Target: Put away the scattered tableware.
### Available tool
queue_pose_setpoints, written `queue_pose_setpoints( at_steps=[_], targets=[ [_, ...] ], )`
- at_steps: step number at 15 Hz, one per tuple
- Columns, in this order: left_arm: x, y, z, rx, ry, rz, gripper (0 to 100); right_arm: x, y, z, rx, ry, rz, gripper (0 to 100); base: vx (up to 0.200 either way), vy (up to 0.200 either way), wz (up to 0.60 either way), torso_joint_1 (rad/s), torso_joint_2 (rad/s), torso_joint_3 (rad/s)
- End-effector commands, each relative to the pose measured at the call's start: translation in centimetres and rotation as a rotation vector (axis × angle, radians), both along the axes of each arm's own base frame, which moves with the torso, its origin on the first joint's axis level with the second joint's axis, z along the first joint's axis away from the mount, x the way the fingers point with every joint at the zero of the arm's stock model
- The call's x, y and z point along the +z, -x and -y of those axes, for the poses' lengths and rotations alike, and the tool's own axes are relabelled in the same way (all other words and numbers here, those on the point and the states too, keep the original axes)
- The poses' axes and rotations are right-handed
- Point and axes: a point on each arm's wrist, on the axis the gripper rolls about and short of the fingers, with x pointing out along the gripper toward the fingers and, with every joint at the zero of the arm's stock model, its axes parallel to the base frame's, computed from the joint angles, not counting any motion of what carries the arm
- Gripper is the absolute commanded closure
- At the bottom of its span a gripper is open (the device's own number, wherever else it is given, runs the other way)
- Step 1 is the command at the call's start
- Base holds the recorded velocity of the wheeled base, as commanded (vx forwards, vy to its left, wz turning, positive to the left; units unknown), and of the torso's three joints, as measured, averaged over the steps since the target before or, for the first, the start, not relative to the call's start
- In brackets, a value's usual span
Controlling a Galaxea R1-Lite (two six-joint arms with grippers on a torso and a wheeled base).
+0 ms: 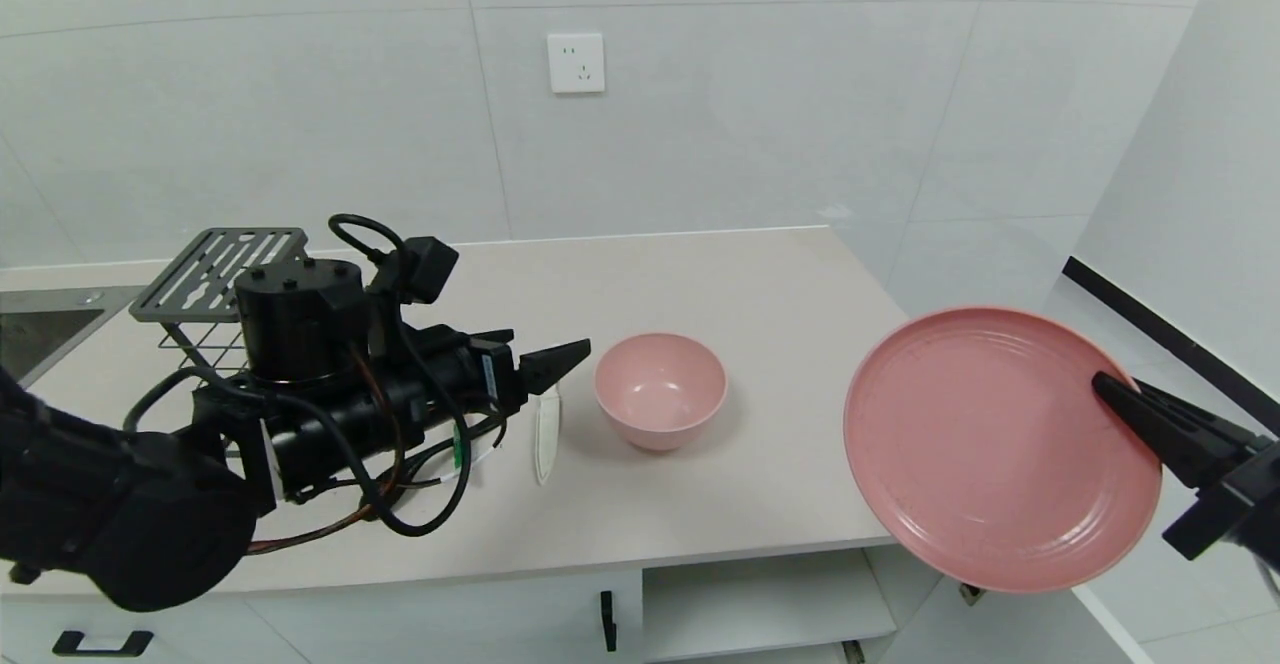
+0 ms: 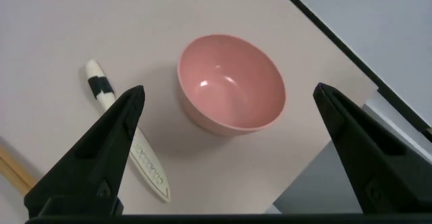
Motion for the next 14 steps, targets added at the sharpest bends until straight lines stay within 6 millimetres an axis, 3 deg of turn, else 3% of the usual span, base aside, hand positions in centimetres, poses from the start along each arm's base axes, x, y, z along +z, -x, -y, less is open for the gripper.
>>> queue_pose_setpoints(
  at_steps=[1, 14],
  targets=[
    [-1.4, -1.1, 0.5, 0.006, -0.021, -0.038, 0, -0.1, -0.1, 0.0, 0.002, 0.001, -0.004, 100, 0.000, 0.000, 0.00, 0.000, 0.00, 0.000],
    [-5.7, -8.1, 3.5, 0.002, -0.077, -0.049, 0, -0.4, -0.1, 0.0, 0.002, 0.005, -0.039, 100, 0.000, 0.000, 0.00, 0.000, 0.00, 0.000]
  ],
)
